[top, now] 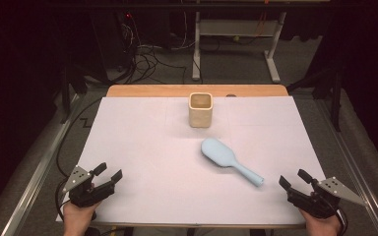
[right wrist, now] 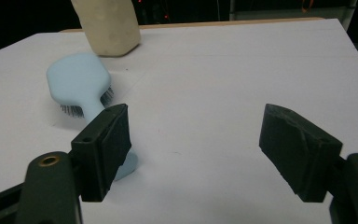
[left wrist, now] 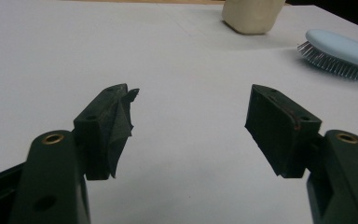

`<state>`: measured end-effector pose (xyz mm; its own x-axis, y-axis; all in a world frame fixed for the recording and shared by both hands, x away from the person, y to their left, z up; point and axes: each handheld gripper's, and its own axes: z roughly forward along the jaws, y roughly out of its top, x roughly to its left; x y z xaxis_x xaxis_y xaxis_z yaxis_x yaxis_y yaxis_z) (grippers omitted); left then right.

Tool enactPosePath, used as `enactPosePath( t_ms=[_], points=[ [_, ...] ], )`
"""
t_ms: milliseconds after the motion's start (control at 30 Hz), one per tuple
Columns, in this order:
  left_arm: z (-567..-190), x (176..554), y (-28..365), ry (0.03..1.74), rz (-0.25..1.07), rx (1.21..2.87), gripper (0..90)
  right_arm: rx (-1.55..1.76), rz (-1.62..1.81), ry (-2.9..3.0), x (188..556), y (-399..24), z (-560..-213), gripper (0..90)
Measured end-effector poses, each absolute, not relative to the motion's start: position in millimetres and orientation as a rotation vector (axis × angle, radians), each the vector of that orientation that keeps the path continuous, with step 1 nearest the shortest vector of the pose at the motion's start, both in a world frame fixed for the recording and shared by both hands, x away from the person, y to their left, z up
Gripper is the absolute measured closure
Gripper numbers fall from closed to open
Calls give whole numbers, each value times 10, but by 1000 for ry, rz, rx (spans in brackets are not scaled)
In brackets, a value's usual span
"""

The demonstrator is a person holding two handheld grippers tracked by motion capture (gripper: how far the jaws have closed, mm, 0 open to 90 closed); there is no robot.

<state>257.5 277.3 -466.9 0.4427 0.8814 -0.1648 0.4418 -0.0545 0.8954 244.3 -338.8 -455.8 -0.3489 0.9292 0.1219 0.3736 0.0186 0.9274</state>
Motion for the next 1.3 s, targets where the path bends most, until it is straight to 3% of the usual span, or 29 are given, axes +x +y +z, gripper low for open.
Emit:
enactPosePath(
  t_ms=[1300],
  points=[
    [-4667,2571,2759,1155,533,1686,318,1312,1357,1740,2368,-3393,-4516,250]
  ],
)
